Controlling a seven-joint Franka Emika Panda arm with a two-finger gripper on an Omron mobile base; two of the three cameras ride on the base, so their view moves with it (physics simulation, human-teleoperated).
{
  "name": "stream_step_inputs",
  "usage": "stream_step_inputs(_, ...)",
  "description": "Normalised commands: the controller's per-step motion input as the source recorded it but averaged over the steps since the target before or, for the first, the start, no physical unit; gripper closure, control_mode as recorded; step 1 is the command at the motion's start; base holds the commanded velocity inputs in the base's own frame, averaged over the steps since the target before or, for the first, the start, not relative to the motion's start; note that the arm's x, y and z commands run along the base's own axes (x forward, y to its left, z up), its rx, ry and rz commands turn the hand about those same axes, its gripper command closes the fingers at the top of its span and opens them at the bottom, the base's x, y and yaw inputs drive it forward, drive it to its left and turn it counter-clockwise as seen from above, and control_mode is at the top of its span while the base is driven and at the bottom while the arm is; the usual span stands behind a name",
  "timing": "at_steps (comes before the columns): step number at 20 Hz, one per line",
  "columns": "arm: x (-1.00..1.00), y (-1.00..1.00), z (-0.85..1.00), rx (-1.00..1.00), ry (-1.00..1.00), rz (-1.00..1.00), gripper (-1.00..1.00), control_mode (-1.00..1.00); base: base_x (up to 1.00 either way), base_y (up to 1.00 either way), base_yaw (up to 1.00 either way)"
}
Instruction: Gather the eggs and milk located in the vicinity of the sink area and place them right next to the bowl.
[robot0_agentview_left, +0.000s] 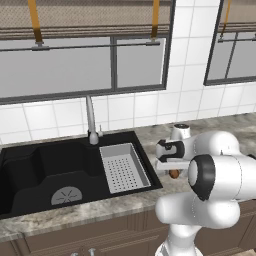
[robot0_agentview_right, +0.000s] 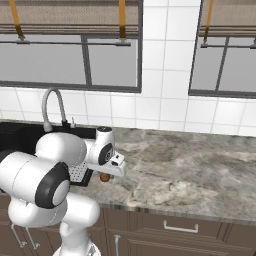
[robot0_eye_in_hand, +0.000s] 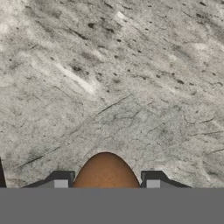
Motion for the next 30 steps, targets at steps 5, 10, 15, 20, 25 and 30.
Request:
stream_step_inputs(5, -0.02, 0.0, 0.0, 0.0, 0.0, 0.0, 1.0, -1.0, 0.0, 0.0, 0.0)
stream_step_inputs(10, -0.18, 0.0, 0.66, 0.0, 0.0, 0.0, 1.0, -1.0, 0.0, 0.0, 0.0)
stream_step_inputs(15, -0.51, 0.0, 0.96, 0.0, -0.04, 0.02, 1.0, -1.0, 0.0, 0.0, 0.0)
stream_step_inputs(20, -0.54, 0.0, 0.84, 0.02, -0.08, 0.04, 1.0, -1.0, 0.0, 0.0, 0.0)
stream_step_inputs(25, -0.23, 0.0, 0.55, 0.0, -0.07, 0.02, 1.0, -1.0, 0.0, 0.0, 0.0)
stream_step_inputs(30, -0.1, 0.03, 0.1, 0.0, -0.03, 0.03, 1.0, -1.0, 0.0, 0.0, 0.0)
